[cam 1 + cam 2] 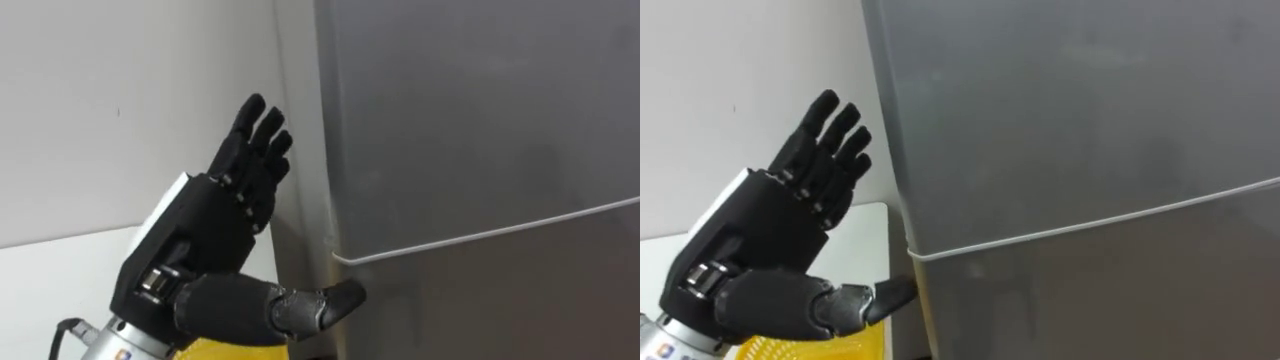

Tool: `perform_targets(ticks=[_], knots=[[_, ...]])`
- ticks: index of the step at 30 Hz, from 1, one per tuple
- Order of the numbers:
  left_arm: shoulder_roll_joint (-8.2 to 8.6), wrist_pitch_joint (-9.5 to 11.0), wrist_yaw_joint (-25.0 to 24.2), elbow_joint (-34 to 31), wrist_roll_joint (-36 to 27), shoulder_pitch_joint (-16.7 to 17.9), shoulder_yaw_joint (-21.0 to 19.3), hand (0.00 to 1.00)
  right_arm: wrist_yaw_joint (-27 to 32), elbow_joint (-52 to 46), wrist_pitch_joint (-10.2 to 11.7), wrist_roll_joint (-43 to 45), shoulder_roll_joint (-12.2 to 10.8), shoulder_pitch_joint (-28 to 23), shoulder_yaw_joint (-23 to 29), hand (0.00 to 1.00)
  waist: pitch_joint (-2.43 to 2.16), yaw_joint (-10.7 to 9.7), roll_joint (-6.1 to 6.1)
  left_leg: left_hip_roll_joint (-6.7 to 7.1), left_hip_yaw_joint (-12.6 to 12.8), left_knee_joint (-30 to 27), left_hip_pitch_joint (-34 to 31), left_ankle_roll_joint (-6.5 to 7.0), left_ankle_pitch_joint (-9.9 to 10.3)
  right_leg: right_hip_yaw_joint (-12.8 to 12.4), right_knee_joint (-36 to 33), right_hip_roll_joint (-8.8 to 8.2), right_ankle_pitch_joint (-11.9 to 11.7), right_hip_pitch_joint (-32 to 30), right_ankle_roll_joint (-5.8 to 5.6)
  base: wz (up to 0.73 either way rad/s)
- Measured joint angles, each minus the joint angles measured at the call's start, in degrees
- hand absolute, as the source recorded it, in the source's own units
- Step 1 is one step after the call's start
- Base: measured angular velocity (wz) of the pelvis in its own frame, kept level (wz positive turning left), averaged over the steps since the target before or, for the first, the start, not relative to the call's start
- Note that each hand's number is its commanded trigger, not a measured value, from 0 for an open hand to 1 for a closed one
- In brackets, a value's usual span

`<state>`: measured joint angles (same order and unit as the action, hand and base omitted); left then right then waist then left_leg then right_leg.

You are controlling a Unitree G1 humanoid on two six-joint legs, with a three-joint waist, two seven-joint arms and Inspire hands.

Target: Retrieve from the upper fridge

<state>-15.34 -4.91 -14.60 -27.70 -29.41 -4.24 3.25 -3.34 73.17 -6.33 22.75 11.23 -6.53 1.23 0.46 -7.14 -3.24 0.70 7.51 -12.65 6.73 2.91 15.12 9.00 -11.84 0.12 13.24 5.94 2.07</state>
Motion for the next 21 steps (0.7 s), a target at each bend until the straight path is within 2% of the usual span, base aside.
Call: perform_targets(ticks=[2,13,14,15,16,17,21], knots=[[-0.09,-0.1,-0.2,0.5,-0.02,-0.02,0.32,0.0,0.3,0.31,0.03,-0.01,0.03,0.35,-0.02,0.0,0.06,-0.6,0.08,0.0,-0.01,0.03,-0.01,0.0,0.0,-0.03,0.04,0.01,0.0,-0.01,0.0,0.0],[-0.17,-0.09,-2.01,0.5,-0.01,-1.1,3.55,0.0,0.72,1.04,0.02,-0.02,0.24,0.71,-0.04,0.0,0.16,-0.82,0.24,0.0,0.22,0.66,0.1,0.0,0.0,-0.26,0.09,0.08,-0.01,0.04,0.0,-0.01],[-0.16,-0.09,-2.39,0.5,0.0,-1.09,3.81,0.15,0.72,1.05,0.02,-0.02,0.23,0.78,-0.05,0.0,0.15,-0.79,0.24,0.0,0.23,0.87,0.14,0.0,-0.01,-0.29,0.09,0.1,-0.01,0.11,0.0,0.0],[-0.17,-0.09,-2.44,0.5,0.0,-1.1,3.8,0.72,0.71,1.05,0.03,-0.02,0.23,0.82,-0.06,0.0,0.15,-0.81,0.24,0.0,0.22,0.89,0.13,0.0,-0.01,-0.29,0.09,0.1,-0.01,0.15,0.0,0.0],[-0.18,-0.09,-2.43,0.51,0.0,-1.1,3.78,0.92,0.71,1.07,0.02,-0.02,0.23,0.82,-0.06,0.0,0.15,-0.83,0.24,0.0,0.22,0.89,0.11,0.0,-0.01,-0.29,0.1,0.1,-0.01,0.15,-0.01,0.0],[-0.18,-0.09,-2.46,0.51,0.0,-1.1,3.78,1.0,0.71,1.13,0.0,-0.02,0.24,0.82,-0.07,0.0,0.15,-0.83,0.24,0.0,0.22,0.9,0.11,0.0,-0.01,-0.29,0.1,0.1,-0.01,0.15,-0.01,0.0],[-0.14,-0.09,-1.67,0.66,0.0,-1.1,3.26,1.0,0.7,1.17,-0.01,-0.02,0.25,0.81,-0.07,0.0,0.15,-0.81,0.24,0.0,0.24,0.91,0.29,0.0,-0.01,-0.29,0.11,0.1,-0.01,0.02,-0.01,0.0]])
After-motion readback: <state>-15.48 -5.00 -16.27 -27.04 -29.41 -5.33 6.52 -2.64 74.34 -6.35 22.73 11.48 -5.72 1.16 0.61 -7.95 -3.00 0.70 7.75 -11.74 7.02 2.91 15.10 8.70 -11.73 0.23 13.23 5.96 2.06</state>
